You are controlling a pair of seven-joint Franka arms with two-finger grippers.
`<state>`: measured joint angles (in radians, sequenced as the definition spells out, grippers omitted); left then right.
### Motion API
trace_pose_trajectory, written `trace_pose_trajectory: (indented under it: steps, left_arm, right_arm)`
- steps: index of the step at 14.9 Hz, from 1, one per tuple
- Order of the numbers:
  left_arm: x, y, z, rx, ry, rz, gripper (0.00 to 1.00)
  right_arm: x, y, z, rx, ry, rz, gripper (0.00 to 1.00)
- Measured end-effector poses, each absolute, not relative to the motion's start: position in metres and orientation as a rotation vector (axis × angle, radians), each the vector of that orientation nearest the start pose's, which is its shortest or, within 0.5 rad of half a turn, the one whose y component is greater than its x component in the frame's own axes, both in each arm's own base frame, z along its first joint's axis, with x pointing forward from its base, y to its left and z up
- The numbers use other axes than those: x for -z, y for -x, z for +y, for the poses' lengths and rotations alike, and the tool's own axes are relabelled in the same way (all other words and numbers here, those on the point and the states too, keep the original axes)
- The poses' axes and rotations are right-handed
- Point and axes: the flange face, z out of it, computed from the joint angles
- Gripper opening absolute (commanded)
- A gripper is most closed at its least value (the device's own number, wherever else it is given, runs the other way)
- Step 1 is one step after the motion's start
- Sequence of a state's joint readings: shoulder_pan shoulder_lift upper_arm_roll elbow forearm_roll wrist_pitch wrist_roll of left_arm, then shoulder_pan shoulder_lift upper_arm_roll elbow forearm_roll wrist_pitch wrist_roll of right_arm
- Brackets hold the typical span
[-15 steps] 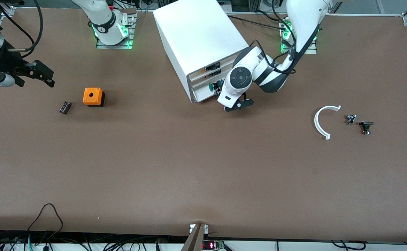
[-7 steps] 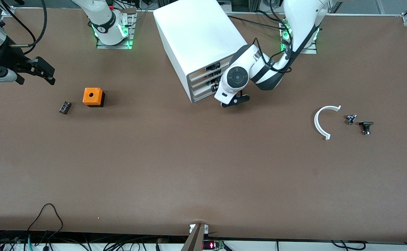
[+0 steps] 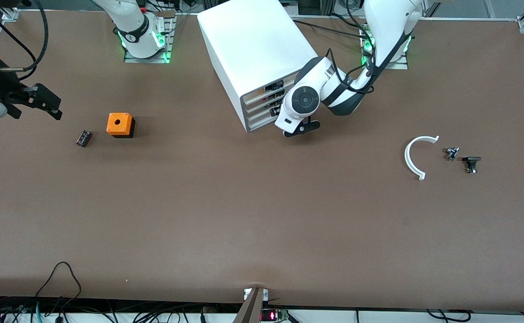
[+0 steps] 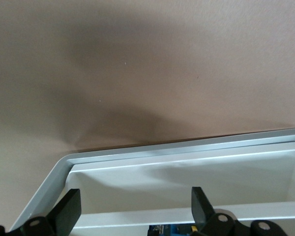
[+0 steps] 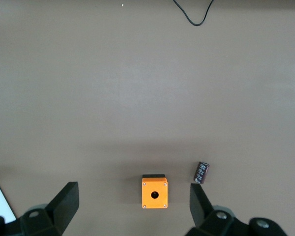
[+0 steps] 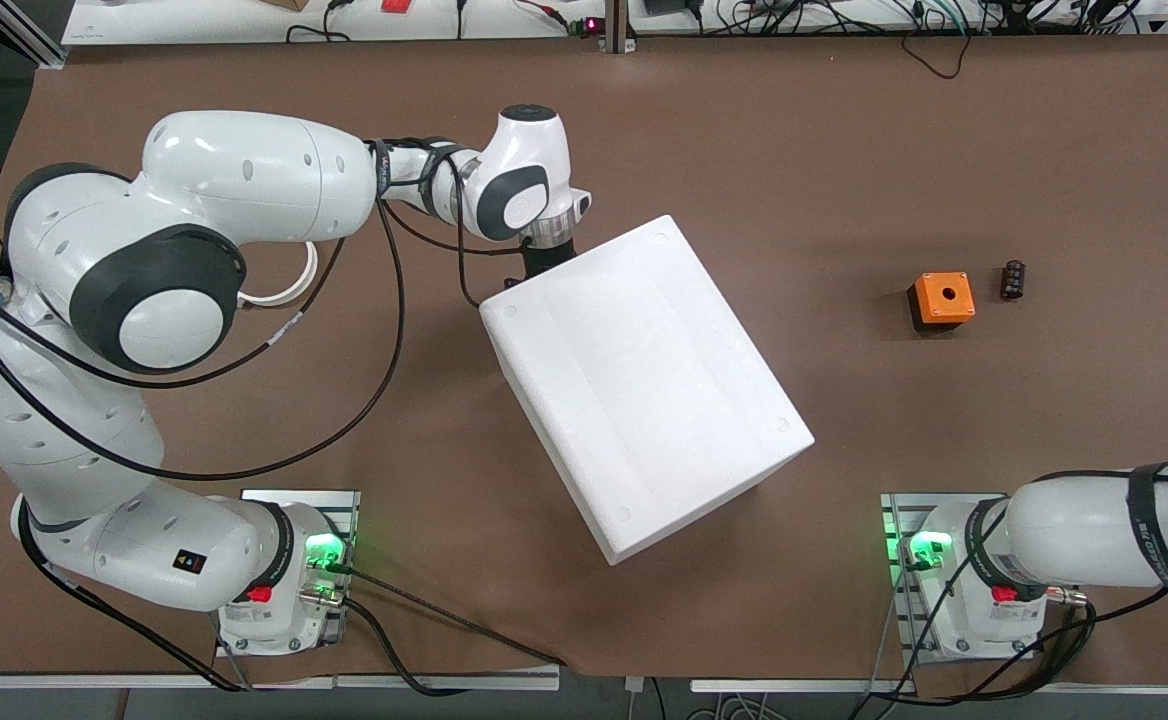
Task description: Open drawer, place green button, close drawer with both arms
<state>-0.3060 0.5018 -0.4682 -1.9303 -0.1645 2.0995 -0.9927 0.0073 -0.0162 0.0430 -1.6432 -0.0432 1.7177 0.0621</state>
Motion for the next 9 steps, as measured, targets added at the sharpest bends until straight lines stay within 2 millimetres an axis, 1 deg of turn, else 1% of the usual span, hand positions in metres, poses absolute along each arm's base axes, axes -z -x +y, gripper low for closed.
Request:
trace_pose_trajectory:
  steps: [1, 2, 3, 6, 7, 9]
  left_arm:
    - [-0.242, -0.433, -0.41, -0.706, 3.023, -0.54, 0.99]
    - [-0.252, -0.447, -0.403, -0.698, 3.029, -0.553, 0.99]
    - [-0.264, -0.464, -0.392, -0.677, 3.038, -0.529, 0.99]
    - [-0.302, -0.517, -0.348, -0.553, 3.029, -0.363, 0.99]
    - [-0.319, -0.533, -0.333, -0.53, 3.016, -0.309, 0.99]
    - [-0.362, -0.563, -0.303, -0.465, 2.99, -0.169, 0.99]
  right_arm:
    - [-0.615, -0.566, 0.024, 0.143, 3.177, 0.013, 1.0]
    - [-0.618, -0.567, 0.024, 0.142, 3.176, 0.013, 1.0]
    - [-0.62, -0.568, 0.025, 0.142, 3.176, 0.012, 1.0]
    - [-0.622, -0.567, 0.027, 0.139, 3.176, 0.007, 1.0]
    - [-0.621, -0.567, 0.027, 0.132, 3.176, 0.006, 1.0]
    - [-0.619, -0.564, 0.027, 0.09, 3.177, 0.007, 1.0]
